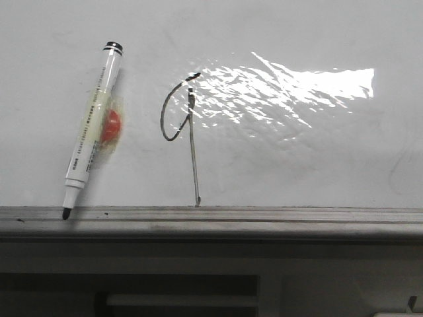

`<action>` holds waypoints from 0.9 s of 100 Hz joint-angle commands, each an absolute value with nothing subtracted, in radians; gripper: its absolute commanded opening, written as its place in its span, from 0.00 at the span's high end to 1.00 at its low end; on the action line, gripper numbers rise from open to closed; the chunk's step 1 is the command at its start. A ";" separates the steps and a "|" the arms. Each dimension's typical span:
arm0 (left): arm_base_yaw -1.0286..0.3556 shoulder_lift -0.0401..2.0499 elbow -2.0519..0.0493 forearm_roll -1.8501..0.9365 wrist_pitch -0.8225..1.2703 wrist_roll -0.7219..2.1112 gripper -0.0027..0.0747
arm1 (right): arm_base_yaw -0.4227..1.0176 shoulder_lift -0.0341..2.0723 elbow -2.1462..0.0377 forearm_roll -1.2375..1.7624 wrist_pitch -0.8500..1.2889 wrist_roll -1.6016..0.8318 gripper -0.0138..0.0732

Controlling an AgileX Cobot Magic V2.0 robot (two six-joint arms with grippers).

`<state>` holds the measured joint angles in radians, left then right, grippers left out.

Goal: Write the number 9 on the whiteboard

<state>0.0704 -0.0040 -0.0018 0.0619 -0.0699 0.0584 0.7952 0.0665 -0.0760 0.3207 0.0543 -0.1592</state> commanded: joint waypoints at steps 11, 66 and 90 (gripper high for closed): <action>0.078 -0.032 0.019 0.078 0.043 -0.072 0.99 | 0.790 0.075 -0.101 0.311 -0.019 -0.167 0.91; -0.037 -0.032 0.019 0.080 0.292 -0.072 0.99 | 0.790 0.075 -0.101 0.311 -0.019 -0.167 0.91; -0.049 -0.032 0.019 0.080 0.292 -0.072 0.99 | 0.790 0.075 -0.101 0.311 -0.019 -0.167 0.91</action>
